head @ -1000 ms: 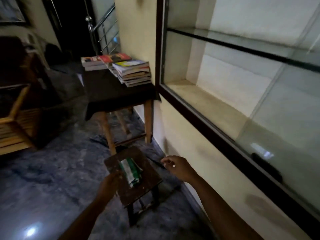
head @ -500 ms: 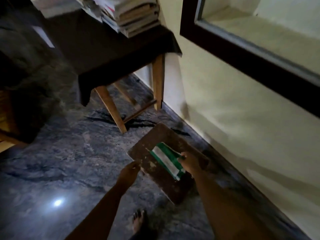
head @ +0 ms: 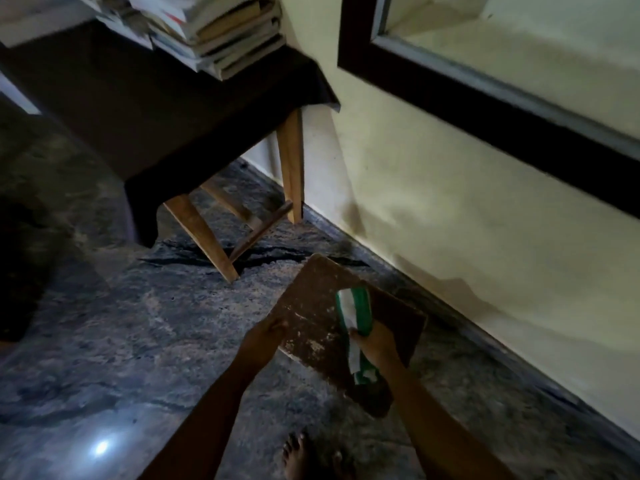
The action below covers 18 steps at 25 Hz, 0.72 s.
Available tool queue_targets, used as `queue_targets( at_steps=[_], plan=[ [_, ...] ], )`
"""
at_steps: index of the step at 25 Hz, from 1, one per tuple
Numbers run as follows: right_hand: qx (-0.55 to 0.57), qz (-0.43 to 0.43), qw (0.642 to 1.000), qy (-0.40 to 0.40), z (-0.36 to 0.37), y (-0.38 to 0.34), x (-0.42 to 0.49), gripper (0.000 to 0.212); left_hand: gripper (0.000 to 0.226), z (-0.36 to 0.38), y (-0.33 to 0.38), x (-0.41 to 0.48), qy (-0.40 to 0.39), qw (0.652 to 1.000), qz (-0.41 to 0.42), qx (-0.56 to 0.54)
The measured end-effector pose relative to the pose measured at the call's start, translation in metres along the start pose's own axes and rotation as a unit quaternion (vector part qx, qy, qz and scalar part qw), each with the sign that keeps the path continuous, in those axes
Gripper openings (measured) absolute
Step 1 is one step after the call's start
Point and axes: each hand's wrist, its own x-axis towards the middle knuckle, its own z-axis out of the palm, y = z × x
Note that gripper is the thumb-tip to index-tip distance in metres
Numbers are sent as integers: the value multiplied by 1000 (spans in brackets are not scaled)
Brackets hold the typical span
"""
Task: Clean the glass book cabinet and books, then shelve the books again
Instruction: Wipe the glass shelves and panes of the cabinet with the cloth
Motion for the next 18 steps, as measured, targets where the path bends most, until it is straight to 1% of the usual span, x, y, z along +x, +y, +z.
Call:
queue_targets(
  at_steps=[1, 3, 4, 5, 6, 8, 12, 13, 14, 16, 17, 18],
  plan=[
    [32, -16, 999, 21, -27, -6, -15, 48, 35, -6, 15, -14, -9, 999, 31, -3],
    [85, -61, 994, 44, -94, -16, -49, 49, 31, -21, 46, -44, -42, 990, 138, 10],
    [94, -87, 991, 48, -126, -21, -65, 48, 30, -27, 62, -56, -61, 979, 196, 17],
    [89, -110, 988, 60, -162, -27, -84, 45, 30, -34, 85, -67, -64, 964, 254, 37],
    [80, -123, 986, 81, -196, -31, -101, 42, 34, -41, 109, -75, -56, 950, 303, 47],
    [85, -150, 975, 139, -256, -47, -139, 37, 48, -54, 171, -85, -14, 924, 376, 72],
    [84, -233, 924, 291, -349, -95, -198, 43, 57, -74, 305, -96, 53, 835, 541, 88],
    [78, -245, 909, 327, -367, -109, -211, 45, 58, -81, 337, -102, 53, 807, 583, 83],
    [73, -250, 893, 366, -385, -121, -217, 45, 62, -87, 368, -104, 56, 781, 617, 83],
    [51, -254, 863, 435, -421, -148, -227, 45, 76, -99, 424, -104, 71, 731, 673, 85],
    [38, -251, 846, 468, -441, -165, -230, 42, 81, -103, 448, -106, 80, 713, 692, 85],
    [28, -243, 829, 503, -462, -182, -230, 38, 82, -104, 470, -106, 88, 699, 705, 79]
  ],
)
